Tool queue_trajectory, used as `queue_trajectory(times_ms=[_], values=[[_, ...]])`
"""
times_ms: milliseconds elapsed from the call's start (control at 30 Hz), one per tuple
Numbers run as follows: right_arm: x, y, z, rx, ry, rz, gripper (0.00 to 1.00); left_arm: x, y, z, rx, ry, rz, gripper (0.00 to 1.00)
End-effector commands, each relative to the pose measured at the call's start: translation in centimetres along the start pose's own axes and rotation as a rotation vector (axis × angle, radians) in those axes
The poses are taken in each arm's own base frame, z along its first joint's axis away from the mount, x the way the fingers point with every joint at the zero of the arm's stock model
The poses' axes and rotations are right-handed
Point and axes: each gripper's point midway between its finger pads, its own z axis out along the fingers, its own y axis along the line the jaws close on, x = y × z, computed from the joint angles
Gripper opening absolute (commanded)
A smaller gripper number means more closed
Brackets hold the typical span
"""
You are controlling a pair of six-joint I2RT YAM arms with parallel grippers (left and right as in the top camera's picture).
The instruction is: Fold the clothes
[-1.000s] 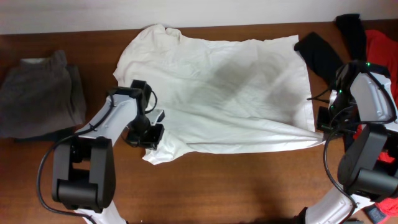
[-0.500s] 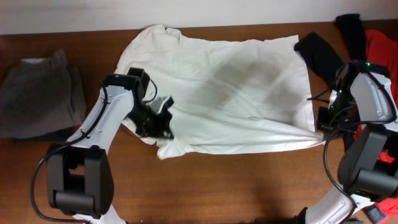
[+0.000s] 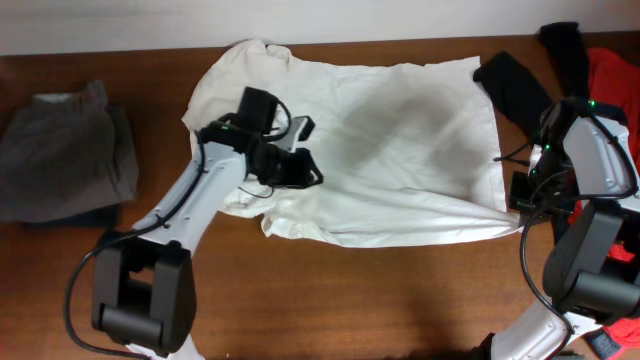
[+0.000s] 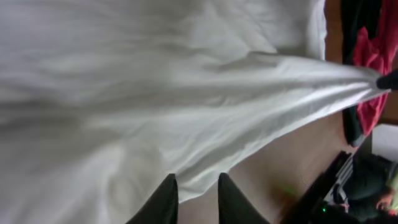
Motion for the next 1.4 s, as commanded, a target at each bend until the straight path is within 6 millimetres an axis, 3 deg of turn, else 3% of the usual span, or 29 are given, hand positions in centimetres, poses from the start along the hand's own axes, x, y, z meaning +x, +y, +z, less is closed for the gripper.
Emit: queue_trajectory(times_ms=[0,67,233,333,433,667,733,1067,1367], values=[[0.2,0.1,-0.7,0.0,-0.025,0.004,0.04,-0.3,0.2,-0.5,-0.028,-0.013,-0.008,0.24],[0.2,0.1,-0.7,0.0,-0.025,0.004,0.04,0.1,1.3,-0.9,-0.062,-0.003,-0.034,0.24],[0.2,0.1,-0.7,0.0,-0.026,0.004,0.04,2.3,6.3,-3.0,-0.23,0.059,-0.199,0.28],[0.2,0.1,-0.7,0.0,-0.026,0.004,0.04,3.5,7.9,-3.6,-0.305,0.083,-0.291,0.29],[0.2,0.1,-0.7,0.0,-0.026,0.004,0.04,4.5,8.4,-3.3,-0.325,0.099,-0.366,0.32],[0.2,0.2,-0.7,-0.007,-0.025,0.004,0.04,6.8,9.6,-1.6,-0.364,0.082,-0.717,0.36],[0.2,0.2,-0.7,-0.007,-0.025,0.004,0.04,6.7,10.0,-1.1,-0.36,0.061,-0.748,0.41],[0.2,0.2,-0.7,-0.007,-0.025,0.004,0.04,6.2,11.7,-1.1,-0.45,-0.035,-0.856,0.41],[0.1,0.2,-0.7,-0.007,-0.027,0.004,0.04,6.3,11.4,-0.9,-0.451,-0.039,-0.886,0.45]])
